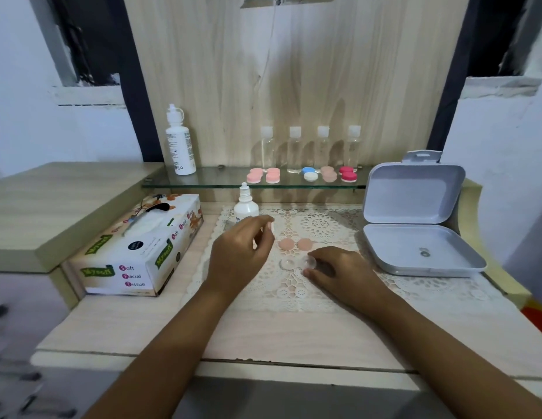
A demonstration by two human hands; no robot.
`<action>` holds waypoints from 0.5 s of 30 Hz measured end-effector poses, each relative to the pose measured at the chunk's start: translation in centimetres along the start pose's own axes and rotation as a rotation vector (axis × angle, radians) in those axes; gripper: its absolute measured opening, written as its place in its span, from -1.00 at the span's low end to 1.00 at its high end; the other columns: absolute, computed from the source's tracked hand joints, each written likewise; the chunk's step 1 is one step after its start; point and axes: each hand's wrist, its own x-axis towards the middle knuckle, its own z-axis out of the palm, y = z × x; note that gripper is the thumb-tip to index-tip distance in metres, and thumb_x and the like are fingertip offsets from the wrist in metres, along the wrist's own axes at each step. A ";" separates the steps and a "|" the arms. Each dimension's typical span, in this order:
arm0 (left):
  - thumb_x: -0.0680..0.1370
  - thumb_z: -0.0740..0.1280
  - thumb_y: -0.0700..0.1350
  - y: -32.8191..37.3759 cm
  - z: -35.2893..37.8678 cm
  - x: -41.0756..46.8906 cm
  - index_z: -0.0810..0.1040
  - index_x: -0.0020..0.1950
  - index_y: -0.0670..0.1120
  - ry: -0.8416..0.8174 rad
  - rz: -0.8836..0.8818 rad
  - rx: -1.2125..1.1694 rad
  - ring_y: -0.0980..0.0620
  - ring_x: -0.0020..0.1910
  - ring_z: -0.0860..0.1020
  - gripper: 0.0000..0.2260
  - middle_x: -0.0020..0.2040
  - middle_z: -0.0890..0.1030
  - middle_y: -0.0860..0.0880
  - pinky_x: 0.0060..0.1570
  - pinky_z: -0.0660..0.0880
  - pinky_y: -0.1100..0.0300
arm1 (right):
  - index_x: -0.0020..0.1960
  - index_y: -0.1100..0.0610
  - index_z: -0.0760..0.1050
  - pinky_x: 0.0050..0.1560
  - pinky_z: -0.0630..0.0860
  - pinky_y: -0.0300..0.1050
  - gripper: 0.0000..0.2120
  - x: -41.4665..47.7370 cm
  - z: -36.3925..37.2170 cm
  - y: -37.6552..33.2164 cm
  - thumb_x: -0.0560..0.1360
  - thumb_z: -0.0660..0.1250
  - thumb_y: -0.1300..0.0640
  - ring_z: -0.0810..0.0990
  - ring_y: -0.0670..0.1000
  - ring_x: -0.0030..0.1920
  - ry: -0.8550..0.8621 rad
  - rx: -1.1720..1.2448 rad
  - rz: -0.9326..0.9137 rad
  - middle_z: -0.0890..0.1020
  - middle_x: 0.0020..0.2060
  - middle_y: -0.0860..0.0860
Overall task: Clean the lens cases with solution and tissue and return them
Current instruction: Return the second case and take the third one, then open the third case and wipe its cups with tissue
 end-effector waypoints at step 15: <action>0.60 0.11 -0.21 -8.2 -9.6 5.8 0.56 0.21 -0.08 -0.412 -0.561 0.444 -0.04 -0.07 0.50 -0.71 0.16 0.56 -0.15 -0.14 0.38 0.15 | 0.12 0.07 0.55 -0.11 0.33 -0.28 -0.72 0.0 0.1 0.1 0.47 0.36 -0.03 0.54 -0.04 -0.01 -0.009 0.007 0.012 0.63 0.01 -0.04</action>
